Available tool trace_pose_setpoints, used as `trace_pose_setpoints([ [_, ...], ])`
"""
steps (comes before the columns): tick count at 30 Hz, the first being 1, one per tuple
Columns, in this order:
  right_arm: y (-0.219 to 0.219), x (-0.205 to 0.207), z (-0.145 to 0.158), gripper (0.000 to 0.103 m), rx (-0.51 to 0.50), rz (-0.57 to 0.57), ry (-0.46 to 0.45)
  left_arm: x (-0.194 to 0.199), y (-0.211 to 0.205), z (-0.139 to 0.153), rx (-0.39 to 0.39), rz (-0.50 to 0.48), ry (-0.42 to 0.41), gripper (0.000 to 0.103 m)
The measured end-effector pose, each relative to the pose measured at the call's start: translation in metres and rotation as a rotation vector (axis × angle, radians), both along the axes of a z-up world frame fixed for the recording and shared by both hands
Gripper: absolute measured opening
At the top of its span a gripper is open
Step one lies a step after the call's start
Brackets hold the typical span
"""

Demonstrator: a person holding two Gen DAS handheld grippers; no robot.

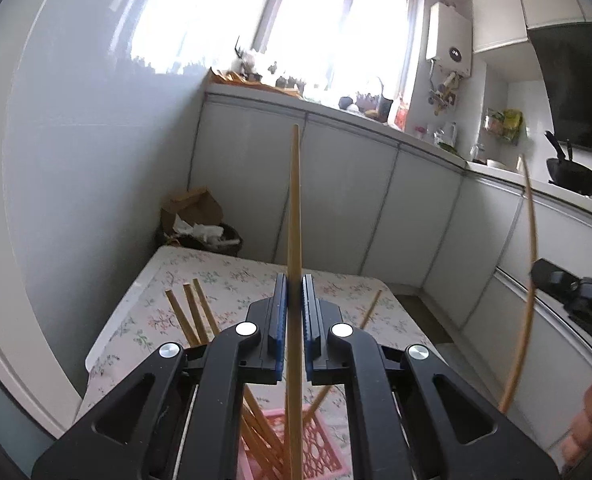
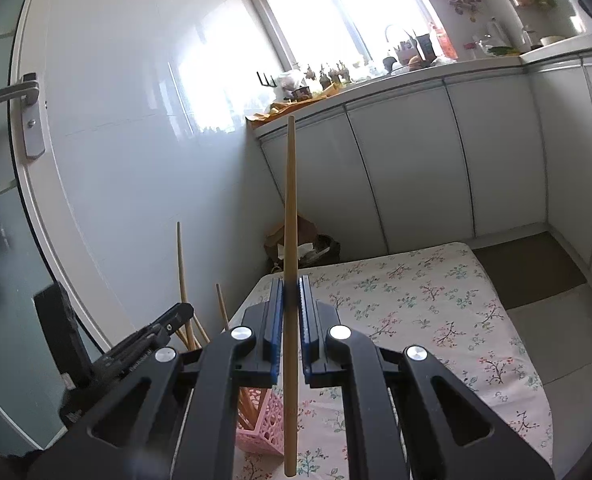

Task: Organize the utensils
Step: 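Lift both chopsticks upright over the pink basket and release them inside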

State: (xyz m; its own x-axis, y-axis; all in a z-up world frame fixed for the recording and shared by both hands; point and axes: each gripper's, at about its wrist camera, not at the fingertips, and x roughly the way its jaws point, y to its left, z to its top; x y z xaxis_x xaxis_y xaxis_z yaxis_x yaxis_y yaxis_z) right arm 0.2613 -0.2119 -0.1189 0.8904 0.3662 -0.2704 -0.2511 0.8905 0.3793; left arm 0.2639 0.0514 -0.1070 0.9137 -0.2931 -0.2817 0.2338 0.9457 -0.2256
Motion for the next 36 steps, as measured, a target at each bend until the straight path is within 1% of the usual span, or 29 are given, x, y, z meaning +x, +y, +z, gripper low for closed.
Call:
trace_pose_setpoints([
  [4,0.0,0.0,-0.002,0.008,0.0,0.0,0.003,0.002,-0.004,-0.012,0.025,0.024,-0.023,0.006],
  [8,0.0,0.0,-0.003,0.008,0.001,0.001,0.005,0.001,-0.011,-0.025,0.081,0.051,-0.042,0.006],
  [10,-0.001,0.001,-0.003,0.008,0.004,0.003,0.006,0.001,-0.012,-0.029,0.094,0.05,-0.04,0.006],
  [13,-0.001,0.001,-0.004,0.008,0.004,0.003,0.006,-0.003,-0.016,-0.032,0.113,0.038,-0.011,0.007],
  [17,-0.001,0.002,-0.005,0.008,0.002,0.001,0.013,-0.008,-0.015,-0.035,0.123,0.047,0.02,0.007],
  [19,-0.001,0.002,-0.006,0.008,0.003,0.002,0.016,-0.007,-0.014,-0.035,0.126,0.049,0.057,0.007],
  [22,0.001,0.002,-0.006,0.008,-0.002,0.01,0.02,-0.008,-0.008,-0.026,0.087,0.044,0.126,0.008],
  [23,0.002,0.003,-0.006,0.008,-0.002,0.013,0.025,-0.011,-0.004,-0.018,0.064,0.046,0.151,0.011],
  [25,0.004,0.004,-0.009,0.008,-0.001,0.013,0.03,-0.015,0.0,-0.003,0.04,0.053,0.229,0.036],
  [27,0.007,0.006,-0.012,0.008,-0.004,0.013,0.037,-0.019,0.003,0.007,0.041,0.056,0.285,0.04],
  [29,0.012,0.01,-0.016,0.008,-0.001,0.011,0.049,-0.02,0.007,0.012,0.06,0.067,0.365,0.048],
  [30,0.015,0.012,-0.019,0.008,0.004,0.012,0.055,-0.019,0.01,0.012,0.066,0.074,0.401,0.058],
  [31,0.017,0.013,-0.021,0.008,0.008,0.008,0.057,-0.016,0.015,0.01,0.059,0.076,0.441,0.061],
  [32,0.02,0.014,-0.023,0.008,0.018,0.003,0.057,-0.014,0.019,0.008,0.048,0.08,0.461,0.061],
  [36,0.039,0.019,-0.024,0.008,0.029,-0.011,0.034,-0.004,0.035,0.003,0.017,0.119,0.507,0.061],
])
